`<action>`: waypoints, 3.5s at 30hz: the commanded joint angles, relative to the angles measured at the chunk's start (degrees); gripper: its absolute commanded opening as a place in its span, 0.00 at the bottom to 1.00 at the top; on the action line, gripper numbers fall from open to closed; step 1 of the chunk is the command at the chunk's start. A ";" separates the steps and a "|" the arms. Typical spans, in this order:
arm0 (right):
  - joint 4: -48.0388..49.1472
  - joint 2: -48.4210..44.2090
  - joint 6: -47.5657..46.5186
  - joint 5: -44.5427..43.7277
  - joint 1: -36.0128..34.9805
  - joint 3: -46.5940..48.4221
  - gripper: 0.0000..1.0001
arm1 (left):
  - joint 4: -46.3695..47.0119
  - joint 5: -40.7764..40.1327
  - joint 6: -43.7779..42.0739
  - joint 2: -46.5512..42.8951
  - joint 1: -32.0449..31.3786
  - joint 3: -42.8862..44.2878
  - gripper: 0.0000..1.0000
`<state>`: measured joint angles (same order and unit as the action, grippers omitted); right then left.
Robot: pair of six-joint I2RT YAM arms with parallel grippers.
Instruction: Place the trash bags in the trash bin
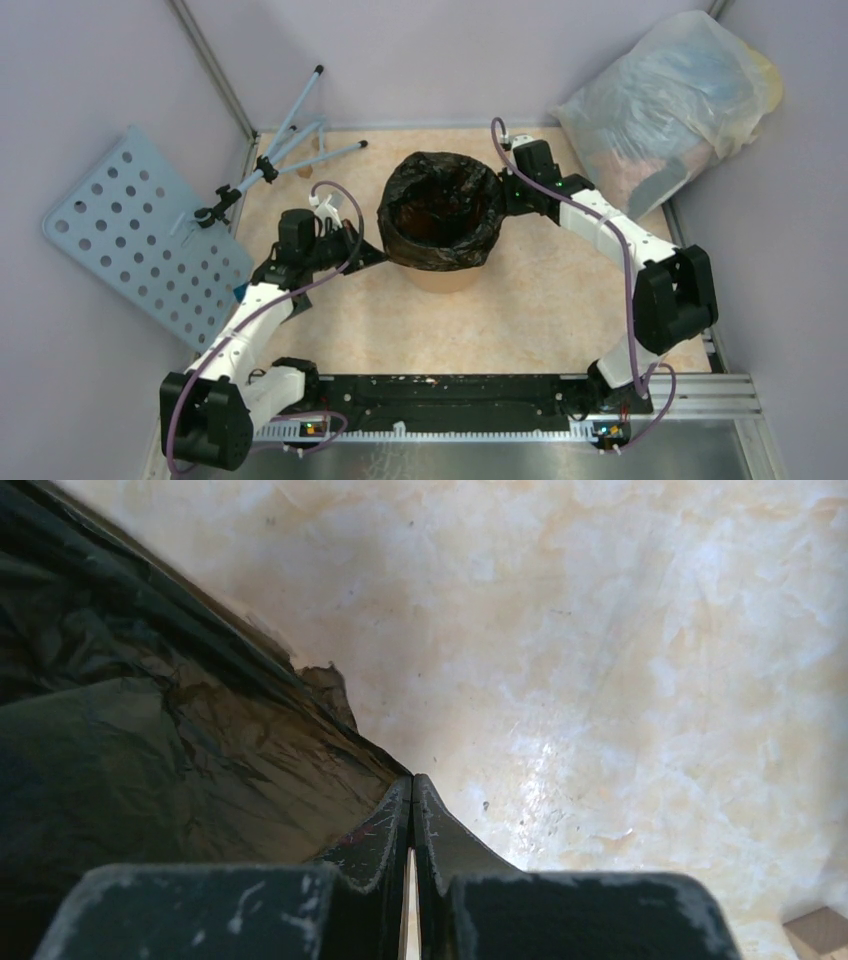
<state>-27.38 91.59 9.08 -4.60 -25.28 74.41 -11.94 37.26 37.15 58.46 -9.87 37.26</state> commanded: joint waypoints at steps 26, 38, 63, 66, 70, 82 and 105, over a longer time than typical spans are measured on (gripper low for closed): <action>7.96 -20.63 4.40 -4.47 0.57 -12.06 0.37 | -2.47 -8.75 -0.59 -10.07 -0.07 -1.13 0.18; 12.27 -37.59 15.45 3.56 0.57 -25.94 0.37 | -5.28 -11.25 -3.29 -15.59 -0.06 0.46 0.17; 13.02 -52.32 44.06 12.87 0.57 -38.98 0.86 | 5.87 -7.18 3.63 -20.74 -0.06 -5.26 0.99; 11.85 -52.30 45.07 11.98 0.58 -38.85 0.80 | 6.75 -7.19 4.16 -20.28 -0.06 -5.70 0.99; 12.76 -51.79 47.58 12.64 -0.05 -39.03 0.72 | 7.88 -6.92 3.93 -18.73 -0.06 -5.28 0.94; 20.01 -44.64 51.08 9.69 -7.77 -36.44 0.64 | 11.51 -5.37 5.02 -13.63 -0.07 -5.22 0.79; 19.85 -45.67 50.46 11.52 -8.03 -35.16 0.54 | 11.51 -6.45 4.84 -10.38 0.02 -3.47 0.75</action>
<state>-11.70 44.97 59.68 4.64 -32.64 36.77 -3.38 30.61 42.06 48.27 -9.87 31.62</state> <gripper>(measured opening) 0.550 0.751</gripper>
